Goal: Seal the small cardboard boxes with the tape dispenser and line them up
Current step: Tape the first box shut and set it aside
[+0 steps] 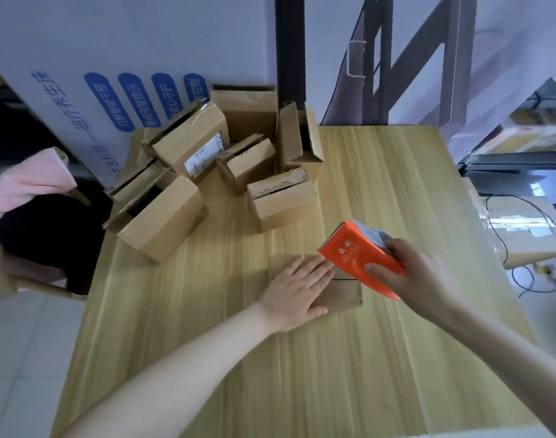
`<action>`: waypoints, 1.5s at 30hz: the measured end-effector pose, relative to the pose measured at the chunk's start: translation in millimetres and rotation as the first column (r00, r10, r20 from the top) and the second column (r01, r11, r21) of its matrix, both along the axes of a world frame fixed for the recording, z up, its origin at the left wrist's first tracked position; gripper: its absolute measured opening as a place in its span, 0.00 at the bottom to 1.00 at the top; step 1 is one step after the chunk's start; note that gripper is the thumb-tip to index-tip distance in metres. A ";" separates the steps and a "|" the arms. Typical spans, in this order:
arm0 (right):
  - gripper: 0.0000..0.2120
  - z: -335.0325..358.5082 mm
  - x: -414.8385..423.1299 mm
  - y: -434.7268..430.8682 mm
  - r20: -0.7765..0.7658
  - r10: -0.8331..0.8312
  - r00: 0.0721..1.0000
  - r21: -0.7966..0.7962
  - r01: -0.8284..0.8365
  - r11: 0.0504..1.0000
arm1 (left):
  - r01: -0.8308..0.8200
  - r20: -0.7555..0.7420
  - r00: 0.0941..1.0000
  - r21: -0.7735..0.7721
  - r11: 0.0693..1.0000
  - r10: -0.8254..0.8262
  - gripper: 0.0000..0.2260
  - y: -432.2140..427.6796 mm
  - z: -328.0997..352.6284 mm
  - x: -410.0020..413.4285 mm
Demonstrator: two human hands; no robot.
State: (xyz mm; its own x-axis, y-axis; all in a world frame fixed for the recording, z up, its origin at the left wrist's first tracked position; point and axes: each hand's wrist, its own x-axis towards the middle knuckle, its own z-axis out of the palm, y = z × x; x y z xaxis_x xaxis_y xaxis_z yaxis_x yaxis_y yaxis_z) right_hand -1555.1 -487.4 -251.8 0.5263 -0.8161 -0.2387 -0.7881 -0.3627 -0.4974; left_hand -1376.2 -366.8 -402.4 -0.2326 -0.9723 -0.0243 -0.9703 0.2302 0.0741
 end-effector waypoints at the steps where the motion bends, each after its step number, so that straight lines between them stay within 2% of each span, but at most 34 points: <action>1: 0.13 0.5 -4.5 -1.3 0.014 -0.008 1.000 0.002 0.008 1.000 | 0.034 0.007 0.999 -0.003 0.999 -0.034 0.33 -4.1 -0.9 -9.8; 3: 0.15 2.1 -12.7 -4.9 0.046 -0.017 0.999 0.000 0.017 1.000 | 0.070 -0.002 0.998 -0.025 0.997 -0.070 0.31 -10.3 0.1 -20.1; 4: 0.16 3.9 -16.3 -7.4 0.062 -0.022 0.998 -0.001 0.022 1.000 | 0.070 -0.064 0.995 -0.024 0.997 -0.071 0.29 -13.7 1.7 -20.9; 6: 0.15 8.6 -23.0 -12.0 0.078 -0.023 0.997 0.003 0.022 1.000 | 0.002 -0.349 0.937 0.069 0.998 0.022 0.24 -19.1 8.1 -19.6; 7: 0.13 11.2 -25.9 -14.1 0.085 -0.023 0.996 0.007 0.022 1.000 | -0.075 -0.505 0.854 0.128 0.989 0.130 0.23 -20.5 15.1 -18.7; 8: 0.12 13.3 -28.4 -16.0 0.097 -0.025 0.995 0.013 0.024 1.000 | -0.184 -0.631 0.733 0.178 0.967 0.256 0.22 -23.1 22.5 -17.6; 9: 0.11 15.5 -30.6 -17.4 0.120 -0.027 0.992 0.018 0.025 1.000 | -0.306 -0.730 0.573 0.233 0.923 0.373 0.23 -26.0 34.9 -17.0; 11: 0.11 19.2 -33.1 -19.2 0.181 -0.028 0.983 0.026 0.024 0.999 | -0.455 -0.833 0.157 0.416 0.787 0.531 0.25 -34.8 69.1 -14.0; 13: 0.10 22.3 -32.8 -20.7 0.225 -0.020 0.974 0.037 0.012 0.999 | -0.376 -0.771 -0.222 0.632 0.677 0.597 0.21 -44.5 104.7 -8.9; 14: 0.11 23.9 -32.3 -21.1 0.244 -0.012 0.970 0.044 0.001 0.999 | -0.298 -0.717 -0.333 0.696 0.653 0.612 0.20 -48.4 120.0 -5.6; 15: 0.12 25.8 -31.7 -21.6 0.257 0.001 0.966 0.050 -0.014 0.999 | -0.246 -0.689 -0.378 0.718 0.651 0.618 0.20 -50.3 135.4 -3.6; 18: 0.12 34.1 -29.1 -23.1 0.270 0.042 0.962 0.060 -0.061 0.996 | -0.231 -0.709 -0.376 0.696 0.680 0.597 0.18 -46.9 169.1 -5.4; 24: 0.10 48.7 -27.6 -27.0 0.278 0.090 0.956 0.057 -0.110 0.992 | -0.371 -0.783 -0.255 0.621 0.691 0.567 0.08 -33.5 196.8 -10.7; 29: 0.08 58.1 -24.2 -25.9 0.232 0.152 0.961 0.055 -0.169 0.984 | -0.494 -0.760 -0.246 0.632 0.597 0.602 0.03 -32.5 203.2 -15.3; 33: 0.11 65.6 -16.0 -24.4 0.186 0.183 0.965 0.082 -0.201 0.976 | -0.576 -0.731 -0.231 0.634 0.515 0.642 0.03 -33.6 206.5 -13.4; 38: 0.15 74.1 -2.8 -21.8 0.222 0.161 0.962 0.357 -0.234 0.904 | -0.675 -0.697 -0.240 0.620 0.399 0.676 0.07 -38.8 205.6 -2.9; 40: 0.17 73.0 2.0 -20.8 0.216 0.127 0.968 0.420 -0.209 0.883 | -0.699 -0.691 -0.239 0.610 0.373 0.682 0.09 -38.4 202.6 3.0; 42: 0.18 70.1 6.2 -17.3 0.206 0.100 0.973 0.421 -0.181 0.889 | -0.708 -0.681 -0.241 0.611 0.355 0.692 0.11 -37.0 196.5 7.8; 45: 0.20 66.0 11.8 -9.2 0.161 0.158 0.974 0.327 -0.203 0.923 | -0.713 -0.661 -0.258 0.622 0.323 0.705 0.14 -36.4 183.4 9.8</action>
